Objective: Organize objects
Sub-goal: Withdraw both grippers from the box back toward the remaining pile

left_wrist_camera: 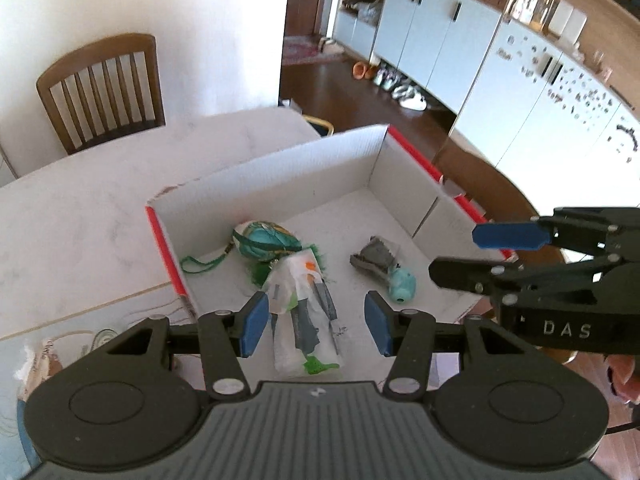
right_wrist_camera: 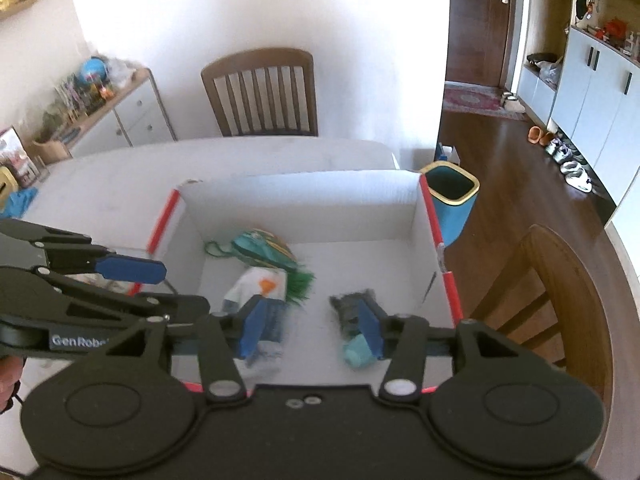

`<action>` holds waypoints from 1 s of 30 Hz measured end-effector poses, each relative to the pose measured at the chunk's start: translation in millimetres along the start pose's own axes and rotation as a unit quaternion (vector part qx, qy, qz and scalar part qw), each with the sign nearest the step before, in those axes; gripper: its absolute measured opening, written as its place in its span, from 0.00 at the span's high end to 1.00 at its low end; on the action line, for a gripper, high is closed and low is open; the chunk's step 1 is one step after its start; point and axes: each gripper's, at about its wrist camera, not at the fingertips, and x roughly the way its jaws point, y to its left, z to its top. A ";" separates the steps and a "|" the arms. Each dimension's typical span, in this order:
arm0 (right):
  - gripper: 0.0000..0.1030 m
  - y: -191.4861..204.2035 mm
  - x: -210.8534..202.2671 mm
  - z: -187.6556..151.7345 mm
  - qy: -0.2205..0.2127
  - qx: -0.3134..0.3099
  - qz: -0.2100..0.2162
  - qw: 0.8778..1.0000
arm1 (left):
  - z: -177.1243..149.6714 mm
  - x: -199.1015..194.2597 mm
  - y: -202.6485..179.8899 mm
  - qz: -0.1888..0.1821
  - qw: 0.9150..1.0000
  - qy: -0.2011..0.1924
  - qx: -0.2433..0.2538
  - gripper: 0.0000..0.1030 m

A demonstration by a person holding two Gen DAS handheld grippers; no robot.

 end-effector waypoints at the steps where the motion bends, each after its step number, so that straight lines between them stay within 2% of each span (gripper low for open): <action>1: 0.47 4.3 -2.4 -1.4 -0.004 0.000 0.000 1.000 | -0.8 -3.7 2.6 0.000 1.000 -0.004 -0.002 0.50; 3: 0.38 12.2 -8.0 -3.8 -0.013 0.001 0.002 1.000 | -3.6 -11.8 9.3 -0.004 1.000 -0.011 -0.008 0.45; 5: 0.38 21.2 -12.6 -6.4 -0.020 0.002 0.005 1.000 | -7.6 -19.6 17.1 -0.006 1.000 -0.019 -0.016 0.38; 17: 0.21 78.2 -27.5 -19.6 -0.047 0.019 0.015 0.999 | -37.8 -63.2 65.1 -0.010 0.998 -0.049 -0.027 0.34; 20: 0.18 94.6 -28.2 -23.6 -0.053 0.021 0.015 0.998 | -46.4 -73.5 77.5 -0.005 0.998 -0.060 -0.022 0.24; 30: 0.10 145.6 -30.4 -36.6 -0.066 0.031 0.012 0.997 | -71.9 -96.4 116.8 -0.013 0.997 -0.076 -0.031 0.18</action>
